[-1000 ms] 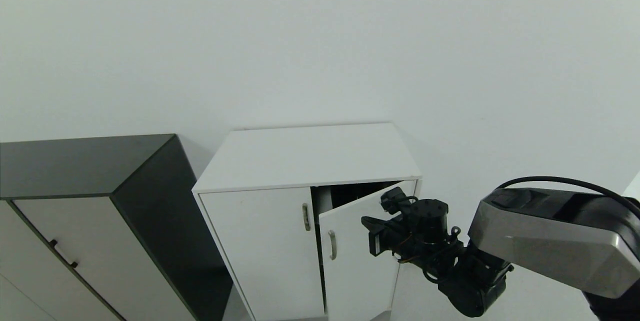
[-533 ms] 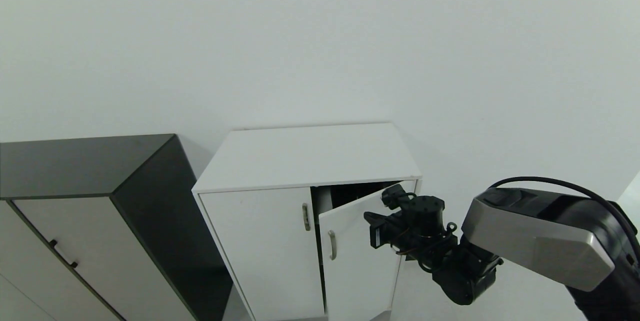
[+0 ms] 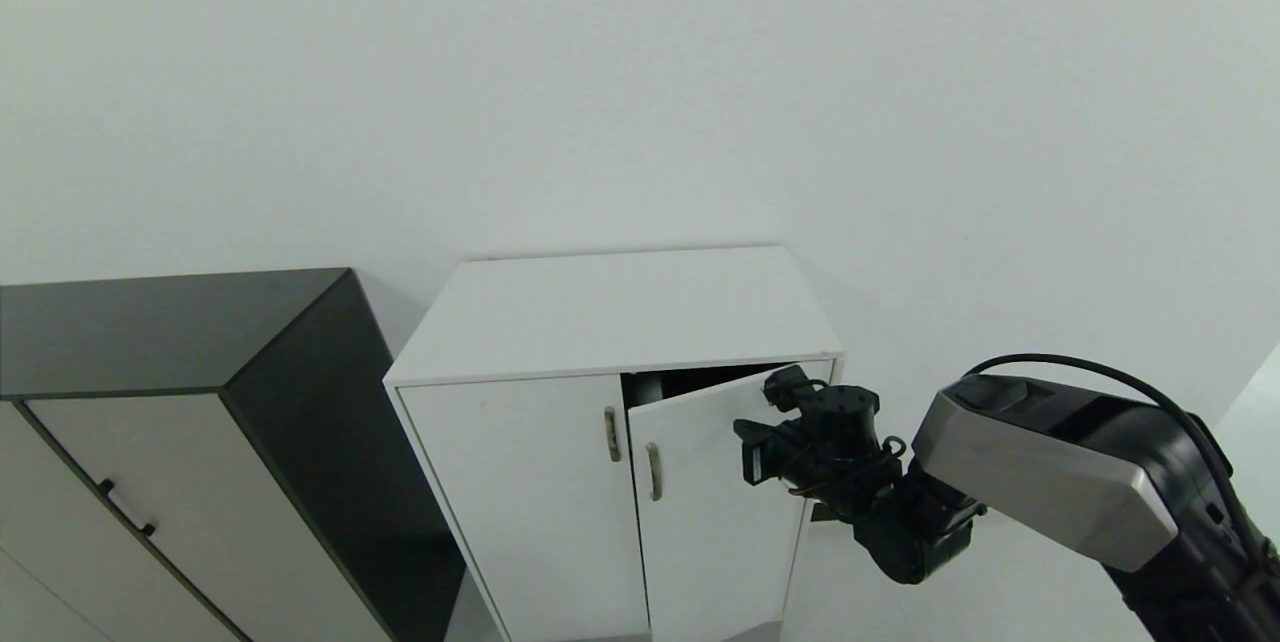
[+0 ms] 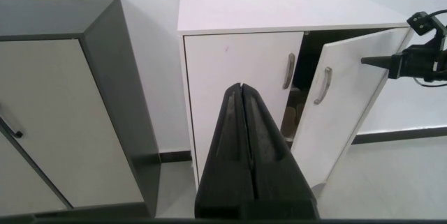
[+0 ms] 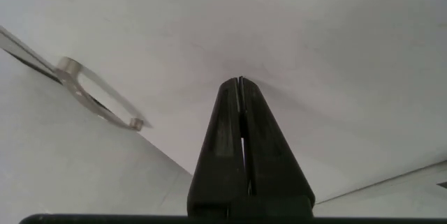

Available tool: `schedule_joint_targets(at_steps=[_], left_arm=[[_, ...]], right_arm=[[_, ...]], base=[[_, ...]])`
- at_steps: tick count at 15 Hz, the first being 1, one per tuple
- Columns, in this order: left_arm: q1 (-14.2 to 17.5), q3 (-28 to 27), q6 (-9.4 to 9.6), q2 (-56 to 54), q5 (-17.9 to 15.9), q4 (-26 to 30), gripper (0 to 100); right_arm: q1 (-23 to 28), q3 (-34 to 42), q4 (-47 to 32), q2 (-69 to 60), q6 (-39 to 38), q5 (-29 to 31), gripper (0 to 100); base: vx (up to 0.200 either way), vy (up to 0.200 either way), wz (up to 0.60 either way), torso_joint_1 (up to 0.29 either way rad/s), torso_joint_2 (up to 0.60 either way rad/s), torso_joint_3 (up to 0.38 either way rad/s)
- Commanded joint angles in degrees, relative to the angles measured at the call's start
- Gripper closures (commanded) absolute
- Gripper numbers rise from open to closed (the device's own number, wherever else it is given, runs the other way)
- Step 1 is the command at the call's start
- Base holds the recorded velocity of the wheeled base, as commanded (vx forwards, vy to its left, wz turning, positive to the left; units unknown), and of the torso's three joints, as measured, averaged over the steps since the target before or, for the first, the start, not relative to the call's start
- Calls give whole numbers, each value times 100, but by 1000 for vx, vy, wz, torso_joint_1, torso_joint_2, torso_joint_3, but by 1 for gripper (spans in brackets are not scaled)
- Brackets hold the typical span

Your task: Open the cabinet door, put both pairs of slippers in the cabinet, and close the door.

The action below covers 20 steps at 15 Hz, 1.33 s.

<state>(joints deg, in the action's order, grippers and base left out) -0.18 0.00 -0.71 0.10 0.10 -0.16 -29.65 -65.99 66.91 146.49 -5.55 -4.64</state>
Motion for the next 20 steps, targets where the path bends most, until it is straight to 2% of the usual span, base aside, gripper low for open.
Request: schedule_joint_targets(at_steps=[1, 20], left_arm=[[1, 0, 0, -1, -1, -2, 100], [1, 0, 0, -1, -1, 7, 100]], right_arm=[[64, -107, -38, 107, 1, -1, 100], [223, -679, -319, 371, -17, 25, 100]], base=[[0, 0, 0, 0, 0, 0], [0, 0, 0, 0, 0, 0]])
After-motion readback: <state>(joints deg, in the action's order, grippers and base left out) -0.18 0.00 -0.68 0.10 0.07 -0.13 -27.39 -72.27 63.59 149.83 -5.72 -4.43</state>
